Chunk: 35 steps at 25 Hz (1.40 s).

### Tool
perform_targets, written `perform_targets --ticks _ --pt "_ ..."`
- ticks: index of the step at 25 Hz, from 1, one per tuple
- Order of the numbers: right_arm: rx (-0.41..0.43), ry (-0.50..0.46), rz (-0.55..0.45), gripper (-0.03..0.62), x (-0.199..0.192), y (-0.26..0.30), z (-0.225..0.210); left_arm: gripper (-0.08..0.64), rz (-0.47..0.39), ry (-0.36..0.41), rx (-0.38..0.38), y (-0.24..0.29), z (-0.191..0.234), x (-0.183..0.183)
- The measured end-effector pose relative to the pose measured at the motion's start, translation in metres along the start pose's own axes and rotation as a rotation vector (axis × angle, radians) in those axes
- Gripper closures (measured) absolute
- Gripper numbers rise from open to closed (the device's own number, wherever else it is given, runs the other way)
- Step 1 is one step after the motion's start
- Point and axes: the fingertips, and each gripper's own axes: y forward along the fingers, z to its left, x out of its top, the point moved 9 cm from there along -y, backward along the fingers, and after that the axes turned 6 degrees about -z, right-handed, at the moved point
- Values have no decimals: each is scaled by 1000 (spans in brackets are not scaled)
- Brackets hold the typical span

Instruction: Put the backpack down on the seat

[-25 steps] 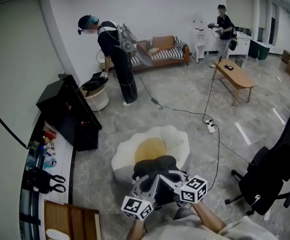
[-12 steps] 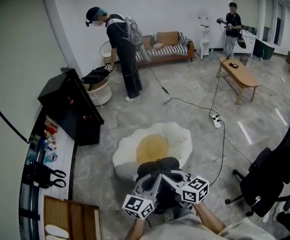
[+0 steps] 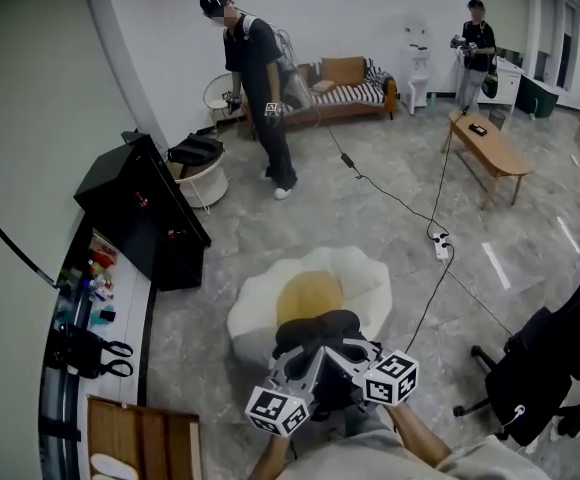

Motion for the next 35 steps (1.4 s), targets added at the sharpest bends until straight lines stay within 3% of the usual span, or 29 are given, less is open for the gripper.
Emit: perform_targets --ticks 19,35 --pt "75 2 4 548 102 132 -159 515 -13 23 72 169 134 46" --pt "151 6 65 548 135 193 -275 515 -4 -1 164 272 202 32"
